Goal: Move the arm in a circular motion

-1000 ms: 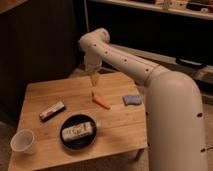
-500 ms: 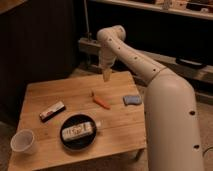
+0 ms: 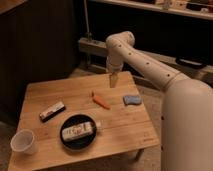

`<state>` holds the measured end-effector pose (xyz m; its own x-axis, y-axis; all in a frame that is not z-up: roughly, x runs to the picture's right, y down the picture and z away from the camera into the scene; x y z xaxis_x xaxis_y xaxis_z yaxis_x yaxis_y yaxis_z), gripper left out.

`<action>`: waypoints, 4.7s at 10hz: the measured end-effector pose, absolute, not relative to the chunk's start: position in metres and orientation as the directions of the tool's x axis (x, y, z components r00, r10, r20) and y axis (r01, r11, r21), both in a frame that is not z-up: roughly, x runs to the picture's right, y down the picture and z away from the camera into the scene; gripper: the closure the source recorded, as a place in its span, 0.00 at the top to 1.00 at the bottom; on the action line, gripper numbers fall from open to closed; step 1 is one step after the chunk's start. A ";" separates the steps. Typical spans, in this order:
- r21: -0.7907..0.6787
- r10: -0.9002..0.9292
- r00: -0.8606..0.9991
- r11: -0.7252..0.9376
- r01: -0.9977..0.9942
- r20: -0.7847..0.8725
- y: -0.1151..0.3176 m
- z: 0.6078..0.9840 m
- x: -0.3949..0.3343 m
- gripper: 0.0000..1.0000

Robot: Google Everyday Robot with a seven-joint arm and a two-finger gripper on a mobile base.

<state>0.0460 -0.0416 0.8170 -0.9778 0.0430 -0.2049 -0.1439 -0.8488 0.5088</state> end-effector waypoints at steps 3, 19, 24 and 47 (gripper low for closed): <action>0.546 -0.005 -0.980 -0.831 -0.106 -0.199 0.033 0.784 0.069 0.67; 0.324 0.471 -0.736 -0.685 -0.653 -0.486 0.100 0.712 -0.152 0.67; 0.273 0.505 -0.745 -0.714 -0.645 -0.436 -0.002 0.751 -0.118 0.67; 0.513 -0.018 -0.990 -0.857 -0.057 -0.142 0.042 0.776 0.118 0.67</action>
<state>0.1185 0.0417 0.7762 -0.9897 -0.0185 -0.1417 -0.0574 -0.8566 0.5128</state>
